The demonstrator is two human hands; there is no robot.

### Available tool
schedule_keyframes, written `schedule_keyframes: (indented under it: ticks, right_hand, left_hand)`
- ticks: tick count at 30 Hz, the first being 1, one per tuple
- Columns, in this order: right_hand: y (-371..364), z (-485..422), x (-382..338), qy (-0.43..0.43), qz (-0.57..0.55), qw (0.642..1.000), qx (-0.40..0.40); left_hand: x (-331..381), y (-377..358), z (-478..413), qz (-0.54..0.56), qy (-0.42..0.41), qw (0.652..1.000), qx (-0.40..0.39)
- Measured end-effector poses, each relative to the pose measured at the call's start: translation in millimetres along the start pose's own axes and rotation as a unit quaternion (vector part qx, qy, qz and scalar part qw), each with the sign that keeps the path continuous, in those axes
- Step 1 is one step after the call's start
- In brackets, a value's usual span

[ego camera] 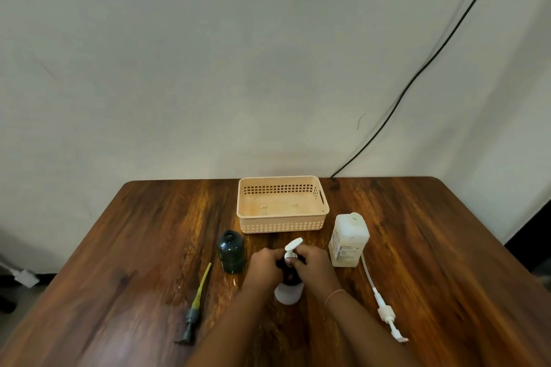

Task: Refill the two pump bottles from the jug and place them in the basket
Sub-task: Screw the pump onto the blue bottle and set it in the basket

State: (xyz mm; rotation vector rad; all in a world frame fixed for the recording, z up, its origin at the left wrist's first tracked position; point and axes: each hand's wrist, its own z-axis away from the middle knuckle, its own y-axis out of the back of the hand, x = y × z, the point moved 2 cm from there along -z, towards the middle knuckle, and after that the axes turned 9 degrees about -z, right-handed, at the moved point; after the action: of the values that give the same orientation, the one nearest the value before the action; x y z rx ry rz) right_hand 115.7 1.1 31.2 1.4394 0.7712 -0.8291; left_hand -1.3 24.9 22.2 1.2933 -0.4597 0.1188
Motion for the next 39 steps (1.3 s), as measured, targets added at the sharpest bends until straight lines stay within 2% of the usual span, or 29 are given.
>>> schedule_keyframes:
  ticks: [8,13,17,21,25,28,30,32,35,39]
  right_hand:
    - [4,0,7,-0.020,-0.039,0.998,0.034]
    - [0,2,18,-0.027,-0.054,0.998,-0.001]
    - [6,1,21,-0.044,-0.102,0.993,0.037]
    - [2,1,22,-0.051,-0.151,0.987,-0.015]
    - [4,-2,24,-0.065,-0.130,0.989,0.032]
    - [3,-4,28,-0.064,-0.163,0.984,-0.021]
    - [1,-4,30,-0.032,-0.169,0.984,-0.050]
    - [1,-6,33,-0.008,-0.153,0.988,-0.026]
    - [3,-9,32,-0.028,-0.132,0.991,-0.010]
    - [0,-10,35,-0.010,-0.182,0.979,-0.086]
  left_hand:
    - [-1,1,3,0.046,0.005,0.999,0.006]
    - [-1,0,1,0.065,0.043,0.997,-0.008]
    - [-1,1,-2,0.054,0.045,0.997,-0.012]
    - [-3,1,-5,0.042,0.062,0.997,-0.020]
    - [-3,5,-6,0.069,0.106,0.992,-0.017]
    - [-3,4,-5,0.072,0.113,0.991,-0.007]
    - [-4,5,-4,0.080,0.114,0.990,-0.008]
    - [-4,5,-5,0.093,0.126,0.988,-0.012]
    - [-4,4,-6,0.090,0.125,0.988,-0.011]
    - [-6,4,-7,0.084,0.115,0.989,-0.028]
